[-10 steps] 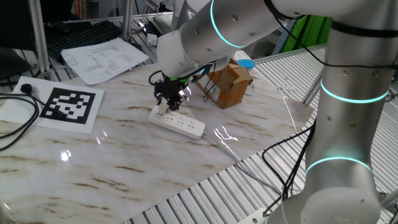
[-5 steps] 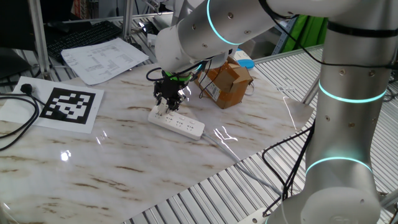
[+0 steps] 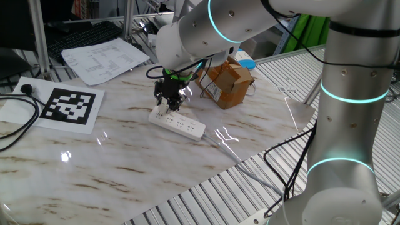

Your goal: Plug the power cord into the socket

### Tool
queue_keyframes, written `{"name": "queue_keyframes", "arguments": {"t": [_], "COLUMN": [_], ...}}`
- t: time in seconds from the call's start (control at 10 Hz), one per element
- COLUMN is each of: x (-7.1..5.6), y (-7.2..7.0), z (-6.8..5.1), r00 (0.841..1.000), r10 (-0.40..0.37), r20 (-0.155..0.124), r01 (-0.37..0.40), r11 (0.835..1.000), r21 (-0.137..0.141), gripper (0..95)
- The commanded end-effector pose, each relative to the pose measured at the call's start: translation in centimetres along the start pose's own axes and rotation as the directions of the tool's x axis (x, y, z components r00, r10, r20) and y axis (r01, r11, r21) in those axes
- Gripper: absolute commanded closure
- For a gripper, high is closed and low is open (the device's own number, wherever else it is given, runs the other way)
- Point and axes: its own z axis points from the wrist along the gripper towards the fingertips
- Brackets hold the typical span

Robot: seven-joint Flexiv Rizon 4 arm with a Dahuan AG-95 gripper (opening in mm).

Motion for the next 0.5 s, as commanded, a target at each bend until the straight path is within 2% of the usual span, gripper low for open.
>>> {"name": "queue_keyframes", "arguments": {"t": [0.1, 0.2, 0.4, 0.5], "x": [-0.04, -0.04, -0.05, -0.05], "y": [0.11, 0.11, 0.11, 0.1], "z": [0.08, 0.08, -0.05, -0.11], "r00": [1.0, 1.0, 0.997, 0.996], "r10": [0.006, 0.009, 0.023, 0.024], "r20": [-0.006, -0.017, -0.07, -0.083], "r01": [-0.006, -0.008, -0.02, -0.021], "r11": [1.0, 1.0, 0.999, 0.999], "r21": [0.005, 0.016, 0.041, 0.046], "gripper": [19.0, 19.0, 19.0, 19.0]}}
